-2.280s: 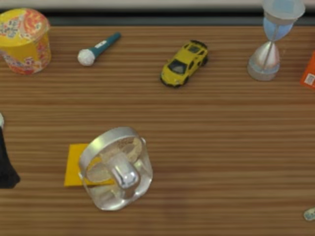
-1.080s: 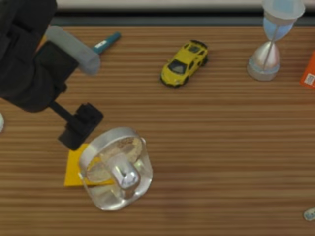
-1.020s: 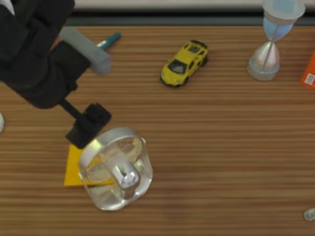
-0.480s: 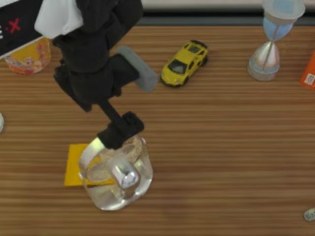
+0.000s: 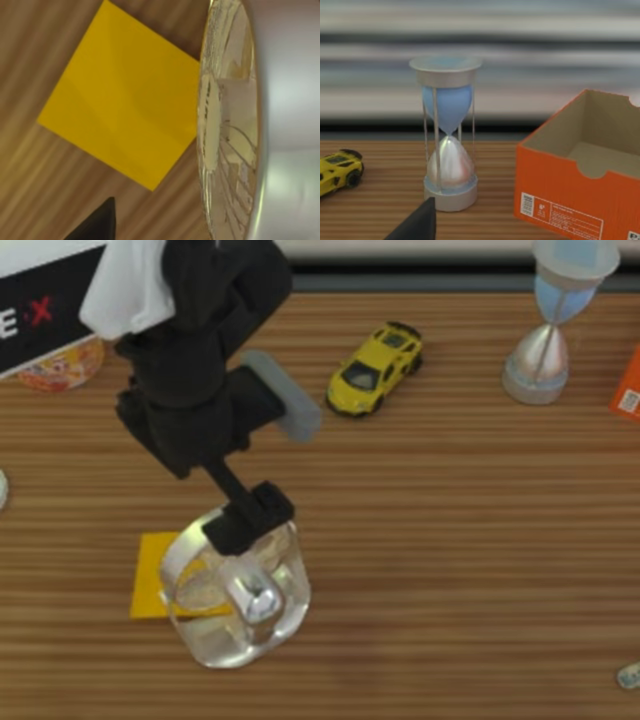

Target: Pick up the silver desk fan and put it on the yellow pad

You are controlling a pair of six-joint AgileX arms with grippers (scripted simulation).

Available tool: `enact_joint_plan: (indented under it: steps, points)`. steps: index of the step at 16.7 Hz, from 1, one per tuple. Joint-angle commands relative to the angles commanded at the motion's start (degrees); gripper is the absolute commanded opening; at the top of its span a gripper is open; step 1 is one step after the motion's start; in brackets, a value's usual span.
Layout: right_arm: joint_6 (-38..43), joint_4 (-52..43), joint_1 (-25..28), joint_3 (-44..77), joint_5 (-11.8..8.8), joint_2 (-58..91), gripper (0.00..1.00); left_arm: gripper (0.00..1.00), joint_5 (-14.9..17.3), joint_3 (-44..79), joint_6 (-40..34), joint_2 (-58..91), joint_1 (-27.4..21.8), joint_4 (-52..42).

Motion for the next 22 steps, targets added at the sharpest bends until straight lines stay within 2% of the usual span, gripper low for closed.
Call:
enact_joint_plan:
  steps: [4,8,21,22]
  points:
    - [0.0,0.0,0.0,0.0,0.0,0.0,1.0,1.0,0.0,-5.6,0.0,0.7,0.0,6.5]
    - [0.0,0.0,0.0,0.0,0.0,0.0,1.0,1.0,0.0,-6.2,0.0,0.8,0.0,7.0]
    - [0.0,0.0,0.0,0.0,0.0,0.0,1.0,0.02,0.0,-6.2,0.0,0.8,0.0,7.0]
    - [0.0,0.0,0.0,0.0,0.0,0.0,1.0,0.0,0.0,-6.2,0.0,0.8,0.0,7.0]
